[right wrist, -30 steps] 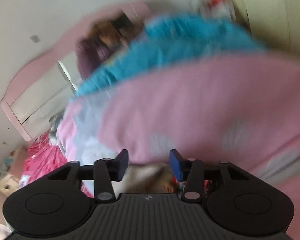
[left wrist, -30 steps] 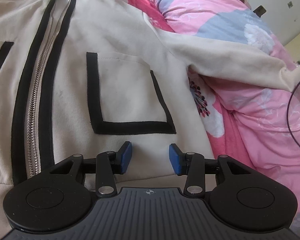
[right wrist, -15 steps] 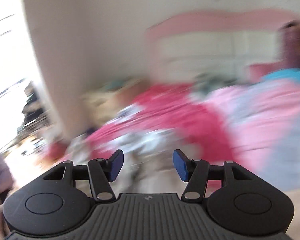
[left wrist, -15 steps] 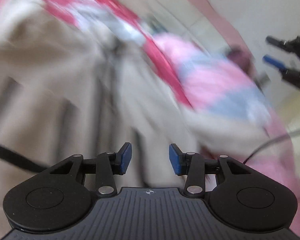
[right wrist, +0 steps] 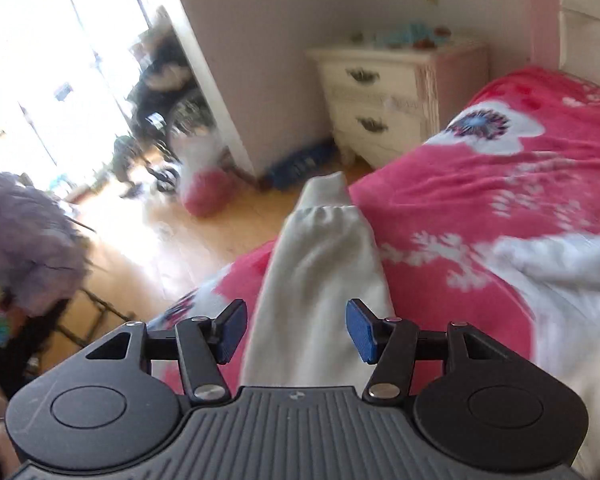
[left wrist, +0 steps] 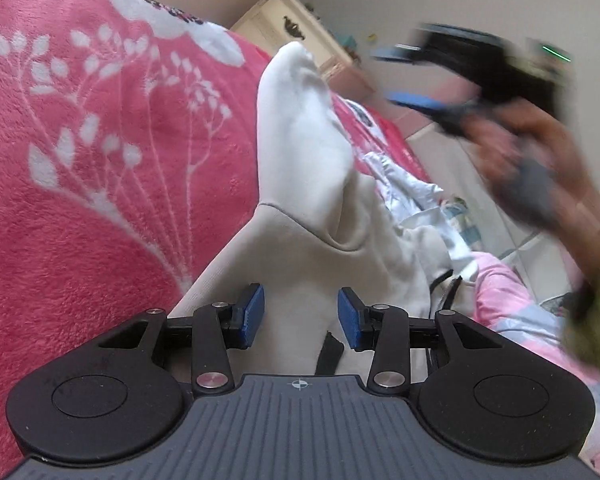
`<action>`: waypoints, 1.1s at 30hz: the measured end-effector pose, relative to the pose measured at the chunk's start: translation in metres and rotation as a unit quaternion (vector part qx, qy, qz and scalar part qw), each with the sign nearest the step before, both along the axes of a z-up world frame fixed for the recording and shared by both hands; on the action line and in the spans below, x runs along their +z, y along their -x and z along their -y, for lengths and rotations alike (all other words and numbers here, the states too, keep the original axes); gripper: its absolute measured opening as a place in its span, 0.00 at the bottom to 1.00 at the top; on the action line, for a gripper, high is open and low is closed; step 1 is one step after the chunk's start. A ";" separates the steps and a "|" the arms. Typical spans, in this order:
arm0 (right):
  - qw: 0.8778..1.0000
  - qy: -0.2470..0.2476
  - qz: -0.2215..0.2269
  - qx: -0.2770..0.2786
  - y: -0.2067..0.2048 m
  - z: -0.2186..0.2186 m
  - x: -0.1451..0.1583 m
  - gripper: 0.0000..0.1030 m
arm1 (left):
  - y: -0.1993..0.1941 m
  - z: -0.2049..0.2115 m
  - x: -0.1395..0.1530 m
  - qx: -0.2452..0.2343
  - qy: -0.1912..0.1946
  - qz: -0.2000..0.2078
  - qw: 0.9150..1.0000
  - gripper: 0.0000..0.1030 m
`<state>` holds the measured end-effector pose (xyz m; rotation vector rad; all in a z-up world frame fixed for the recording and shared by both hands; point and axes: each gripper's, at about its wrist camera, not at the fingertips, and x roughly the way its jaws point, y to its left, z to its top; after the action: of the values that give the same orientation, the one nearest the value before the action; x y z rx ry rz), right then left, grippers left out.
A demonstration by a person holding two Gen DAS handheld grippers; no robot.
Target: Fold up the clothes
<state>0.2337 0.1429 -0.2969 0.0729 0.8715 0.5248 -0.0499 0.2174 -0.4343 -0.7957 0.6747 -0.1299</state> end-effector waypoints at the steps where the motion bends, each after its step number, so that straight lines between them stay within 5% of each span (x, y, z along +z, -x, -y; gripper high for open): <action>1: 1.000 0.012 -0.005 -0.010 -0.017 -0.014 -0.007 0.56 | 0.000 0.000 -0.001 -0.001 -0.001 0.003 1.000 0.39; 7: 0.996 0.017 -0.034 -0.079 -0.089 -0.070 -0.038 0.65 | -0.002 0.000 -0.005 -0.008 -0.008 0.018 1.000 0.39; 12: 0.992 0.100 -0.015 -0.076 -0.119 -0.118 -0.059 0.67 | -0.002 0.002 -0.006 -0.012 -0.019 0.027 0.999 0.40; 13: 0.990 0.119 -0.020 -0.072 -0.123 -0.125 -0.066 0.65 | -0.002 0.003 -0.006 -0.012 -0.022 0.028 0.999 0.40; 17: 0.986 0.155 -0.016 -0.061 -0.117 -0.134 -0.076 0.25 | -0.003 0.007 -0.005 -0.015 -0.036 0.033 0.999 0.40; 23: 0.996 0.080 0.023 -0.034 -0.083 -0.101 -0.007 0.23 | -0.002 0.011 -0.004 -0.015 -0.052 0.038 0.998 0.40; 33: 0.991 -0.070 0.108 0.029 0.061 0.022 0.182 0.23 | -0.001 0.017 -0.001 -0.016 -0.080 0.040 0.996 0.40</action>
<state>0.1728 0.1211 -0.1148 0.1171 0.6260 0.6359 -0.0491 0.2000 -0.4354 -0.6225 0.6145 -0.1338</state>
